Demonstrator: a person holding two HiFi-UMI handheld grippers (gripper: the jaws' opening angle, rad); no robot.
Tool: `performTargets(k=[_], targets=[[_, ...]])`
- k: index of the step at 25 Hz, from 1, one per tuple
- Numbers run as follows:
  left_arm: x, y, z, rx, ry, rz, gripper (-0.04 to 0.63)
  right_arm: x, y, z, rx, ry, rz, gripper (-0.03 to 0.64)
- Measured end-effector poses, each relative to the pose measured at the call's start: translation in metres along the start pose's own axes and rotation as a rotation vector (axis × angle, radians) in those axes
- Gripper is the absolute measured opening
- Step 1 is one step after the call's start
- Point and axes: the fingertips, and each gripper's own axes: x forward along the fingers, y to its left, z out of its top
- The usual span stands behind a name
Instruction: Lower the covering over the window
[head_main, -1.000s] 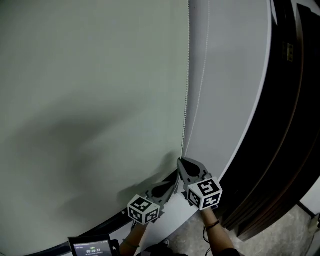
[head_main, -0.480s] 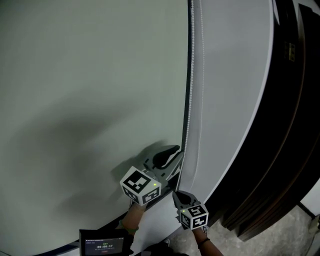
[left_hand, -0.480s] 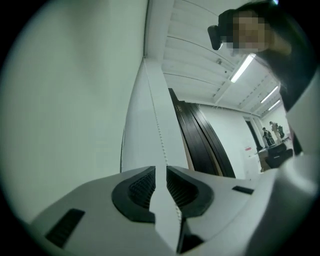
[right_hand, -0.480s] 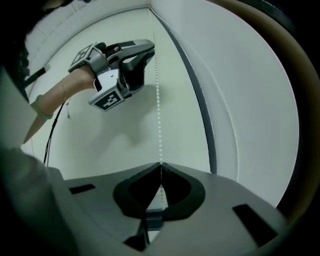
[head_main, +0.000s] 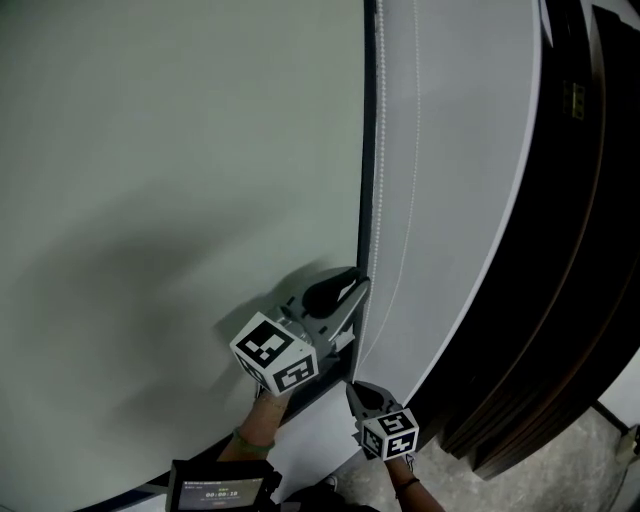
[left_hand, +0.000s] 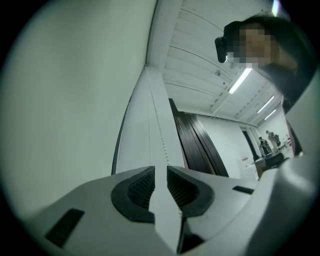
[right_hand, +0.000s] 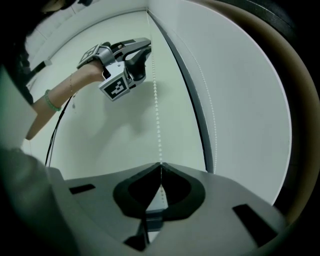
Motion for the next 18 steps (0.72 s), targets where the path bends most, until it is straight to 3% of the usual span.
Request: performTargets(k=[5,12,14,18], targets=[[0.005,-0.005,0.028,-0.017,-0.038,-0.017,0.061,0.000,0.000,0.002,-0.005,-0.005,0.000,0.011],[0.016,-0.003,0.026,-0.014,-0.020,-0.042,0.084,0.000,0.003,0.002,-0.014,-0.003,0.003,0.011],[0.015,-0.006,0.023,-0.033,-0.011,-0.058,0.019,-0.001,0.007,0.001,-0.014,-0.003,0.006,0.011],[0.007,-0.004,0.027,-0.080,-0.051,-0.038,0.014,-0.004,0.012,0.001,0.003,-0.008,0.009,0.011]])
